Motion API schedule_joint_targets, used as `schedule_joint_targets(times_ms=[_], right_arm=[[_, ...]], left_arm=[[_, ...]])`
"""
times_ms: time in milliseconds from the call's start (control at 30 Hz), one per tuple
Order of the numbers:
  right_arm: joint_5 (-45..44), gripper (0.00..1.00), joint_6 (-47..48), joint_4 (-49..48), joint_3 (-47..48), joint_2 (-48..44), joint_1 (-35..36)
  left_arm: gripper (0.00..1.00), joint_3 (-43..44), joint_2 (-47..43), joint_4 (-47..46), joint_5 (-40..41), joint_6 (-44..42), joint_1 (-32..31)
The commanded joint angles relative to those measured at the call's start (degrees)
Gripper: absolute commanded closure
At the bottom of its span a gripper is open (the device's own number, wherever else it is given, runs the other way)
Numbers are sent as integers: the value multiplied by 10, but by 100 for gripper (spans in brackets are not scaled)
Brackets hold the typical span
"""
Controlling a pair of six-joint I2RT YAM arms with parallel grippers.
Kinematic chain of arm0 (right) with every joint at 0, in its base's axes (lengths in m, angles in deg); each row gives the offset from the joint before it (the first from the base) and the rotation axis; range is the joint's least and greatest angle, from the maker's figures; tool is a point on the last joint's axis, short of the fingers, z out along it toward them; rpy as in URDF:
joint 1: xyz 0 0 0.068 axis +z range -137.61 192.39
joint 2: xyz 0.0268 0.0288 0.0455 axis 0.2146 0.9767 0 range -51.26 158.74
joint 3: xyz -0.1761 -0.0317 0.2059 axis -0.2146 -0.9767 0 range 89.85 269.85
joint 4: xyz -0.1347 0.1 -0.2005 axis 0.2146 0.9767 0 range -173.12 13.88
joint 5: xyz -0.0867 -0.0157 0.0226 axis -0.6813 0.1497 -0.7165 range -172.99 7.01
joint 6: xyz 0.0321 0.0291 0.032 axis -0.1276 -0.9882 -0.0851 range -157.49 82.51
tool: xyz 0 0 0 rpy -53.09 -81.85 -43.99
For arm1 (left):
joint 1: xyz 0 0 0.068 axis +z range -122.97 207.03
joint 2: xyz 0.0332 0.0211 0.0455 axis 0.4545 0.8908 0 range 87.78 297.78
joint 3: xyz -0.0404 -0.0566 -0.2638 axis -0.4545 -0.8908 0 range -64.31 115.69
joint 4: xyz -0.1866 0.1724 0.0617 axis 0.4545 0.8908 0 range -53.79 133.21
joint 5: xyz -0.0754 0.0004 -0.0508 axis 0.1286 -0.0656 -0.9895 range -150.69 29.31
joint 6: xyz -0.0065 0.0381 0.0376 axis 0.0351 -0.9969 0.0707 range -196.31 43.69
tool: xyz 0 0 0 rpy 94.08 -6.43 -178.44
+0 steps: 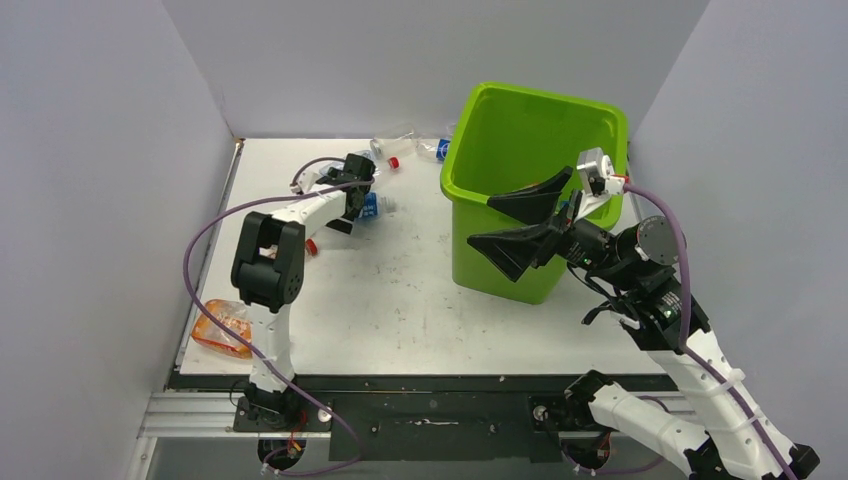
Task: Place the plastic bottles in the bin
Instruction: Pick up the plastic bottle at the center of the board.
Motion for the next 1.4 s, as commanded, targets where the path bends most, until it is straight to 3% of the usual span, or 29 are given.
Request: schedule_joint_targets(times_ms=[0, 167, 367, 567, 800, 933, 1067, 1200, 1300, 1367], right_arm=[[-16, 9, -10, -16, 19, -6, 3], [-19, 9, -15, -13, 23, -7, 3], [-23, 9, -25, -12, 32, -8, 4], [-27, 9, -37, -12, 40, -7, 3], [-34, 9, -41, -2, 49, -3, 3], [-43, 9, -45, -4, 44, -2, 3], [-11, 9, -46, -17, 40, 26, 4], [-21, 9, -63, -58, 27, 46, 10], [-43, 9, -47, -61, 41, 79, 39], [-98, 8, -10, -40, 60, 107, 97]], left_arm=[[14, 43, 30, 38, -8, -34, 5], [25, -26, 8, -42, -38, -33, 3], [56, -83, -39, -105, -63, -56, -1], [75, -184, -167, -208, -89, -97, -12], [77, -284, -374, -325, -141, -185, -14], [77, -344, -516, -428, -187, -287, -5], [75, -387, -640, -594, -333, -410, 6], [77, -372, -725, -629, -510, -484, 7], [78, -382, -772, -652, -552, -507, -7], [78, -397, -789, -692, -574, -489, -12]])
